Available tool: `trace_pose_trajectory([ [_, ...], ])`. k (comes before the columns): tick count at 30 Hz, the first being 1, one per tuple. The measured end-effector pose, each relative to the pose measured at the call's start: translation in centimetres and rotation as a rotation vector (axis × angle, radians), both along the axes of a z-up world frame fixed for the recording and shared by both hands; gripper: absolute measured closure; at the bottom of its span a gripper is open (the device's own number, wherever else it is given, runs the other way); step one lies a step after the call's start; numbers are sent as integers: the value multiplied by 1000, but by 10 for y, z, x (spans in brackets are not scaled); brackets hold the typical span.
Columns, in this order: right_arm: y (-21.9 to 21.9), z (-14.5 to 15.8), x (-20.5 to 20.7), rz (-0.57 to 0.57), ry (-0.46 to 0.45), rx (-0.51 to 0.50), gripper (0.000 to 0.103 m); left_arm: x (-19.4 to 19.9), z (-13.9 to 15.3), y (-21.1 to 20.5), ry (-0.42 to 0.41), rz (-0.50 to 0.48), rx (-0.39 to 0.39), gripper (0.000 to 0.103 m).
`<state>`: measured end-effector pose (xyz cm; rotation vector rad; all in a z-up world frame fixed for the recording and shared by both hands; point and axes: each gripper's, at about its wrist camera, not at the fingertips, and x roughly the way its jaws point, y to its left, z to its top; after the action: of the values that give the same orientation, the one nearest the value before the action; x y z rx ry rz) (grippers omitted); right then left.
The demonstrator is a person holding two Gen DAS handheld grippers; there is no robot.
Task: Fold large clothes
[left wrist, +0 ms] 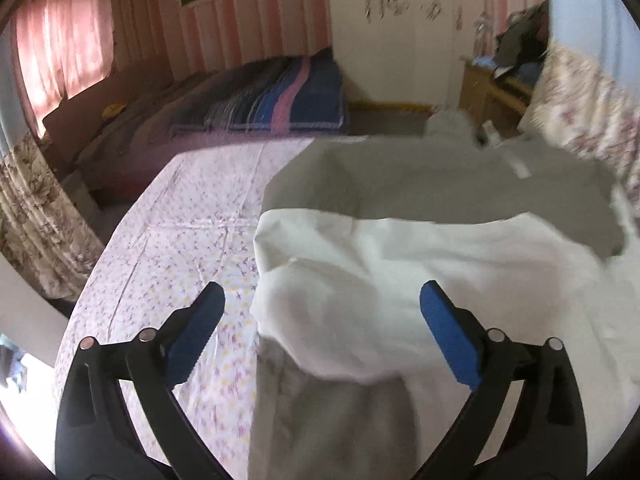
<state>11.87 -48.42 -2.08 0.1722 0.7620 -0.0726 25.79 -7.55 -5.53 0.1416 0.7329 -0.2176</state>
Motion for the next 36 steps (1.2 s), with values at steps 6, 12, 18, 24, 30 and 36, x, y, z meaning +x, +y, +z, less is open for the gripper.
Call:
trace_pose_trajectory([
  [6, -42, 27, -112, -92, -84, 126, 19, -77, 34, 1, -63, -80, -99, 3],
  [12, -38, 22, -188, -253, -75, -108, 16, -159, 49, 15, -122, -106, -151, 3],
  [18, -7, -9, -203, -198, -50, -129, 16, -203, 41, 27, -153, -71, -178, 3],
  [24, 9, -33, -191, -167, 8, -169, 16, -220, 31, 32, -133, -70, -172, 3],
  [30, -17, -54, -168, -240, 90, -173, 86, -222, 34, 31, -135, -81, -189, 3],
  [36, -65, -2, -183, -394, -18, -253, 91, -217, 43, 30, -157, -99, -149, 3],
])
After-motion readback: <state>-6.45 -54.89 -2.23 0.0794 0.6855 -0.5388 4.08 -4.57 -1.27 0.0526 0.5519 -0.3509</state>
